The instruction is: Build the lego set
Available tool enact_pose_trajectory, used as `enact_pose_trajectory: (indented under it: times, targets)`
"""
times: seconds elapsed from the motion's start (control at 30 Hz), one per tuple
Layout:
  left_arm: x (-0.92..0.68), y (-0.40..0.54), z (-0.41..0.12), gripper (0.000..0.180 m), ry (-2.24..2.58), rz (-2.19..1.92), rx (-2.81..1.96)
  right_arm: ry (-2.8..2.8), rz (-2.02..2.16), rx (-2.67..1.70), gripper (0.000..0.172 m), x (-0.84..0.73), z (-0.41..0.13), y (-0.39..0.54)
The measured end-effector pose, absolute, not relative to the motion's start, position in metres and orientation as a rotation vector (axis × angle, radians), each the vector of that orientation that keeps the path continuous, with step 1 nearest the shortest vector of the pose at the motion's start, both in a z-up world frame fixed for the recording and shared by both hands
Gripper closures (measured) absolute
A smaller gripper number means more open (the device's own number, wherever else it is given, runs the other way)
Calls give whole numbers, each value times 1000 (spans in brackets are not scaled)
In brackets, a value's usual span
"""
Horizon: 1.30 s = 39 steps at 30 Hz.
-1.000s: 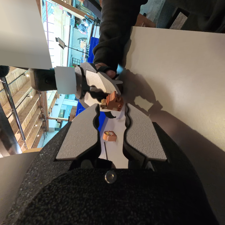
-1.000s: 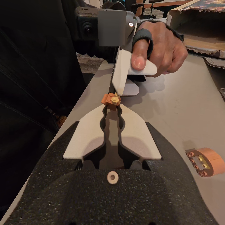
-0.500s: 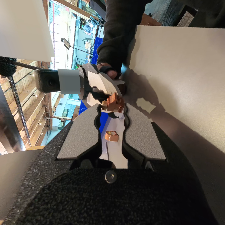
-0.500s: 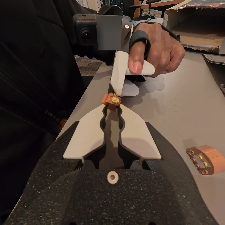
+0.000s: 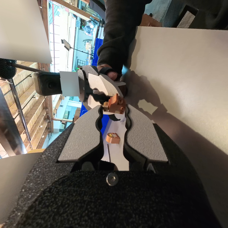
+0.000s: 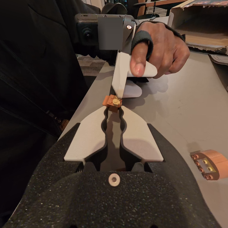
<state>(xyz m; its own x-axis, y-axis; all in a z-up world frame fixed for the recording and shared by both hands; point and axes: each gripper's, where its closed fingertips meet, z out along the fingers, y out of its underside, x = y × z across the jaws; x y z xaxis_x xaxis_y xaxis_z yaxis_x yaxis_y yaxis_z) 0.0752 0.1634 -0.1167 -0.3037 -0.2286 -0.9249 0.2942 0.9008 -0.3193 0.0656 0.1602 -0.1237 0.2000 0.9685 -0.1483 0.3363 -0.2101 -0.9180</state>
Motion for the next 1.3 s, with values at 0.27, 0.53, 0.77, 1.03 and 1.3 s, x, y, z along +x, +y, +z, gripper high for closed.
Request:
enact_pose_trajectory:
  times: [0.27, 0.53, 0.77, 1.03, 1.3]
  targets:
    - [76, 163, -115, 147, 1792, -498, 63, -1241, 1025, -1685, 155, 66, -122, 159]
    - [74, 160, -115, 147, 1812, -590, 13, -1263, 999, -1662, 155, 65, -122, 157]
    - [73, 159, -117, 147, 1828, -624, -1, -1281, 991, -1666, 154, 64, -124, 156]
    - [73, 159, -118, 147, 1837, -632, -7, -1276, 977, -1663, 154, 64, -123, 157]
    - [71, 174, -107, 137, 1811, -860, -233, -1203, 908, -1675, 155, 74, -120, 168]
